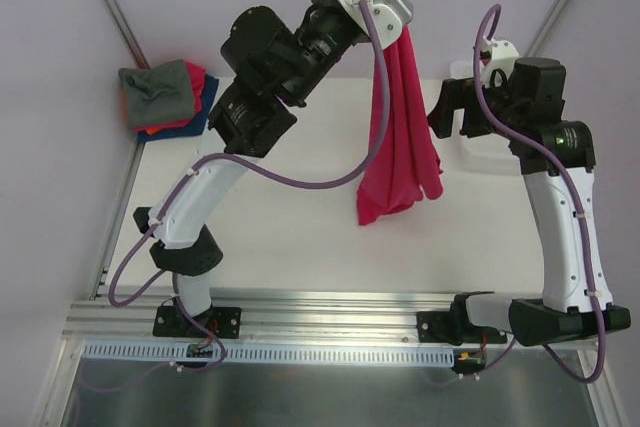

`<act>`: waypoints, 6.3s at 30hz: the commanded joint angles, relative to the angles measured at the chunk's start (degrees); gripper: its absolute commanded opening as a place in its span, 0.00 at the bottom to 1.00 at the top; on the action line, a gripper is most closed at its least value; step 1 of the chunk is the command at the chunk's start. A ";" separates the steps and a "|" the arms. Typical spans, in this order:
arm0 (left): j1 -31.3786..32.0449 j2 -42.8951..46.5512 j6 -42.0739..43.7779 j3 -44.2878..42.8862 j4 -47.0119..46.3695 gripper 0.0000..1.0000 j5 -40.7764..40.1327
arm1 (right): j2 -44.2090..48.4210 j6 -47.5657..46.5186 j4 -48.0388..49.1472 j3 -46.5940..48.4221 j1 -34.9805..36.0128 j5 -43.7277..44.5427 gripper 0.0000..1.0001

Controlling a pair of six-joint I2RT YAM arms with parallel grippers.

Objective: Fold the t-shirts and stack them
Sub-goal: Flatten out the tshirt

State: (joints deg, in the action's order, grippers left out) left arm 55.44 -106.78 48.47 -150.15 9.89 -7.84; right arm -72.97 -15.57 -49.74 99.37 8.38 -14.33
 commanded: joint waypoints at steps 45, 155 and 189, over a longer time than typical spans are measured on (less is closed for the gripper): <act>3.70 4.13 24.82 3.81 -20.67 0.00 2.47 | 4.67 1.69 2.28 -6.99 0.41 -18.81 0.97; -36.45 4.48 -13.93 32.11 28.61 0.00 -10.71 | -44.89 -2.18 -0.36 -5.25 37.94 10.11 0.37; -36.72 4.57 -14.98 32.28 29.13 0.00 -10.18 | -52.36 -6.05 0.52 -1.29 34.60 16.17 0.32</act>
State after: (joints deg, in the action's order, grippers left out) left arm 19.38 -103.94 34.92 -116.33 39.66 -18.17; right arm -123.72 -20.25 -48.62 96.25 43.88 -0.78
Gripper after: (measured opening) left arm 0.008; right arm 0.343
